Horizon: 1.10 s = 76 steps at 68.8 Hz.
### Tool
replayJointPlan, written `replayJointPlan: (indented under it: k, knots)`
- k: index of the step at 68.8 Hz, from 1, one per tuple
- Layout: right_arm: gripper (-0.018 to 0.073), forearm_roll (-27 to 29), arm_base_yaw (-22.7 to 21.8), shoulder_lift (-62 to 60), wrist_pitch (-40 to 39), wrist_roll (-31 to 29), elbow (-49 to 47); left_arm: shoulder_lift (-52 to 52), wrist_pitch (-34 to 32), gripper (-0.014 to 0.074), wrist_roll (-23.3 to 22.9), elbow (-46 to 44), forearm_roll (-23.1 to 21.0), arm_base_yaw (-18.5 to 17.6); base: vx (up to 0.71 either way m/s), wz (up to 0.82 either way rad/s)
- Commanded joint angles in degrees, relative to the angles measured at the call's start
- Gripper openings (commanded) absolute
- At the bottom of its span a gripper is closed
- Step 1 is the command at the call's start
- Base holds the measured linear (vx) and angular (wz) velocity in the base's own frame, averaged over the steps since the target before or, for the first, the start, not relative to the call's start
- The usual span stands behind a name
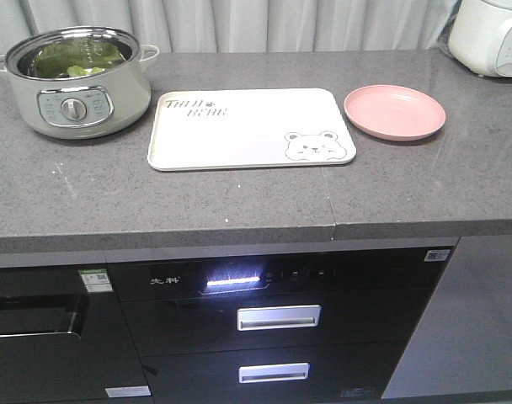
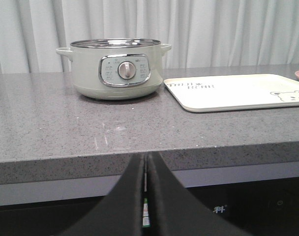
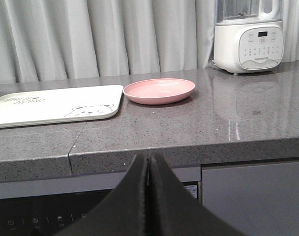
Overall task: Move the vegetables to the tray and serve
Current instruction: 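Align the base in front of the cream tray and stop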
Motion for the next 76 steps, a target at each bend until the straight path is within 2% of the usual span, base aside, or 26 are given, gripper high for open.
replayJointPlan:
  k: [1, 76]
  knots:
    - [-0.0003, -0.71, -0.32, -0.3, -4.47, -0.16, 0.91, -0.85, -4.04, -0.0006, -0.53, 1.59, -0.17, 0.08, 0.09, 0.02]
    - [-0.0003, -0.71, -0.32, -0.3, -4.39, -0.16, 0.91, -0.85, -4.04, -0.0006, -0.53, 1.59, -0.17, 0.08, 0.1, 0.02]
